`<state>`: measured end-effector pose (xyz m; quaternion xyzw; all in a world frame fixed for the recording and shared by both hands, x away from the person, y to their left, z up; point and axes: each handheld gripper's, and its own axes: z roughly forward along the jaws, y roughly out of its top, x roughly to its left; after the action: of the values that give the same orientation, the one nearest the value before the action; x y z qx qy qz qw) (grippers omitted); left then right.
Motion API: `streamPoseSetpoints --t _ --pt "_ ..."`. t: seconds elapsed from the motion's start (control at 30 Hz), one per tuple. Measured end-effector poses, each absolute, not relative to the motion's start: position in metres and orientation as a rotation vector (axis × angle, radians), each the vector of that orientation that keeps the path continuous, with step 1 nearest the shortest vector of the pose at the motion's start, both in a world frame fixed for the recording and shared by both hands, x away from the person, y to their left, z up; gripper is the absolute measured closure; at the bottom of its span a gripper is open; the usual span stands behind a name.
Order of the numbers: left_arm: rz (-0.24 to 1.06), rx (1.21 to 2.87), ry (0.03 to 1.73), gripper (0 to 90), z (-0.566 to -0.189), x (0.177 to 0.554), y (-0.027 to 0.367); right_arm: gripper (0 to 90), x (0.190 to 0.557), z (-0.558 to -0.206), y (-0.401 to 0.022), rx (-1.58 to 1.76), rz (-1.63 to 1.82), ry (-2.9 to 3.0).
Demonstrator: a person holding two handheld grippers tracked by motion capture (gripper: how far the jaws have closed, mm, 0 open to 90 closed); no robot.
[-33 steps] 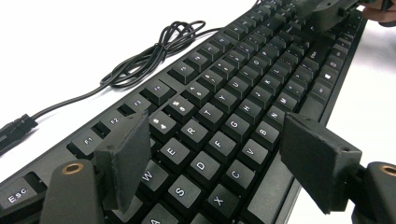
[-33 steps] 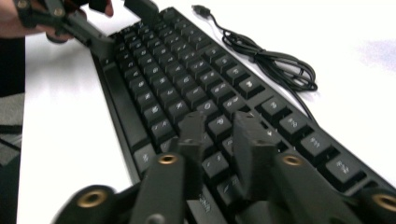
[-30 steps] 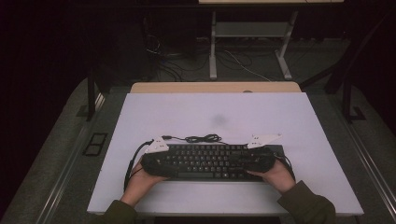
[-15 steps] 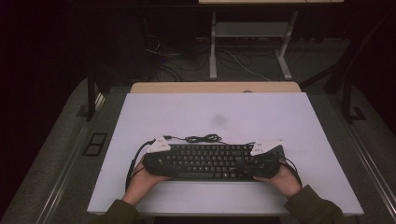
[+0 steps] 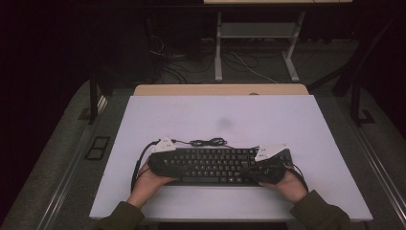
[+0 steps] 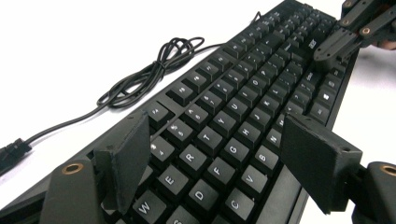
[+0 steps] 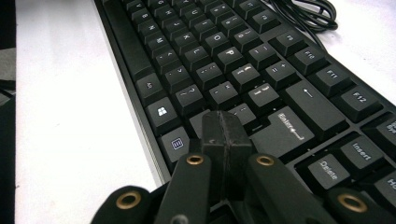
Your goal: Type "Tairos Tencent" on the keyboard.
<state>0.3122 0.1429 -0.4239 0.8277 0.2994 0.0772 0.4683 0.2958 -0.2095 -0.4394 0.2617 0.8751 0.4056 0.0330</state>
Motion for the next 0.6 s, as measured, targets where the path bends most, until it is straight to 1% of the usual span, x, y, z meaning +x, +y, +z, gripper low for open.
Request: streamPoseSetpoints --t 0.27,0.37,0.43,0.5,0.6 --pt "0.177 2.026 0.729 28.5 -0.420 0.322 0.135 89.2 0.296 -0.439 -0.210 0.810 1.249 2.694" --pt "0.172 2.035 0.729 31.9 -0.420 0.325 0.132 89.2 0.296 -0.439 -0.210 0.808 1.248 2.695" --pt "0.175 2.037 0.728 36.4 -0.419 0.326 0.130 89.2 0.296 -0.439 -0.210 0.809 1.249 2.694" --pt "0.179 2.039 0.735 43.0 -0.420 0.326 0.130 89.2 0.296 -0.439 -0.210 0.807 1.248 2.694" --pt "0.173 2.064 0.731 55.6 -0.423 0.325 0.128 89.2 0.296 -0.439 -0.210 0.810 1.249 2.693"
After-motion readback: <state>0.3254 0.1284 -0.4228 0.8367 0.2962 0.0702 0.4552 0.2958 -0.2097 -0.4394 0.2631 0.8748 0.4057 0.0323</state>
